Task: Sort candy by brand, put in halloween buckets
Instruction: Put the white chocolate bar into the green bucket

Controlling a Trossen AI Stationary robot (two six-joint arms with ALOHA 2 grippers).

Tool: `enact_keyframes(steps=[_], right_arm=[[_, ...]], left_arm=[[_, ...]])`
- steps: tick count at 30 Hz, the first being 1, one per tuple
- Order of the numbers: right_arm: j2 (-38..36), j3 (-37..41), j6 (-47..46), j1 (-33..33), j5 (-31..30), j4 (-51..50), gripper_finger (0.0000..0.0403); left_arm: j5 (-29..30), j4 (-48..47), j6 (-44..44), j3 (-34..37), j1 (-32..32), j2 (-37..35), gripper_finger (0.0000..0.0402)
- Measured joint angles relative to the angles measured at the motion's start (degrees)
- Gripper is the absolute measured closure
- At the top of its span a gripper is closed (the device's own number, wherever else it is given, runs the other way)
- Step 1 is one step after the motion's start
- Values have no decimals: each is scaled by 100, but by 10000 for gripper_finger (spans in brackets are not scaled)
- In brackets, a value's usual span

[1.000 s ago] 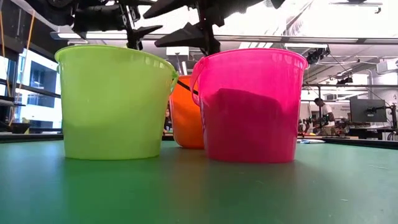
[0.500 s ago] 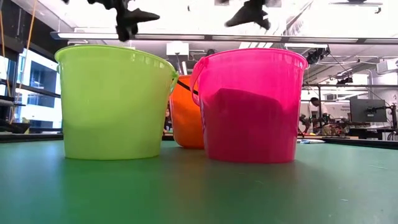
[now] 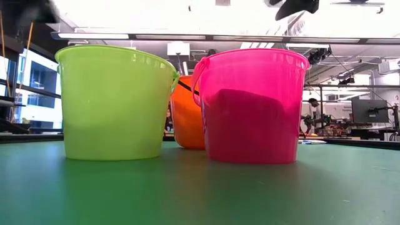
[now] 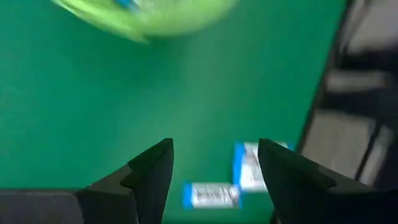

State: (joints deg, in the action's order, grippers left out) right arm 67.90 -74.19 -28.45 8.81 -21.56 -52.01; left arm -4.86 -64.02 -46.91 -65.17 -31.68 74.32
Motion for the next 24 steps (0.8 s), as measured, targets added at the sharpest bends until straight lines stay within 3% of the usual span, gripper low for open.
enact_keyframes(steps=[4,12,15,19,24], right_arm=[[143,0,-2,-4,11,-7,169],[566,0,-4,-4,293,-9,169],[757,0,-5,-4,346,-8,169],[1009,0,-6,-4,438,-7,169],[1298,0,-22,-4,788,-7,169]], left_arm=[[-444,179,22,-4,-964,676,177],[-294,1752,693,-4,-2505,1788,177],[75,2079,1386,-7,-2806,2176,177],[425,1841,2365,-7,-2936,2663,177],[499,1845,3147,-15,-2921,3125,177]])
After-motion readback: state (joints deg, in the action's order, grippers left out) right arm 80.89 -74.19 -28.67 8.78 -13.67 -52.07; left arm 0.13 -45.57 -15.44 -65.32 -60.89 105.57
